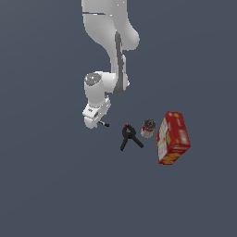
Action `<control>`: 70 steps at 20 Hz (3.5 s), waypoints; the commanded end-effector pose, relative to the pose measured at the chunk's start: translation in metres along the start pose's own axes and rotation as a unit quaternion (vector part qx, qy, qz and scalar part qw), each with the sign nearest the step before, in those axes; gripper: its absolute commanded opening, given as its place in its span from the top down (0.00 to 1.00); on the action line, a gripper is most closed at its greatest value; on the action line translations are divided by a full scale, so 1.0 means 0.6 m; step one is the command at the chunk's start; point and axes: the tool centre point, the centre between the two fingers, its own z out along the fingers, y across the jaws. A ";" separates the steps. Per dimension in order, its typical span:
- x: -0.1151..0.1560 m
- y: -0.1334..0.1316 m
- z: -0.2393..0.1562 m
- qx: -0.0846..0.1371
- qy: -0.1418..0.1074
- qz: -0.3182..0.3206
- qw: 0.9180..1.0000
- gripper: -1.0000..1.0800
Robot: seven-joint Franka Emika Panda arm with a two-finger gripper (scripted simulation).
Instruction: Pick up a designated object from a clutter of objects.
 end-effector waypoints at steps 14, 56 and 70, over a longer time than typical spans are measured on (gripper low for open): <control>0.000 0.000 0.032 0.000 0.000 -0.001 1.000 1.00; 0.288 -0.094 -0.276 0.002 0.001 -0.004 1.000 1.00; 0.463 -0.141 -0.468 0.000 0.000 -0.002 1.000 1.00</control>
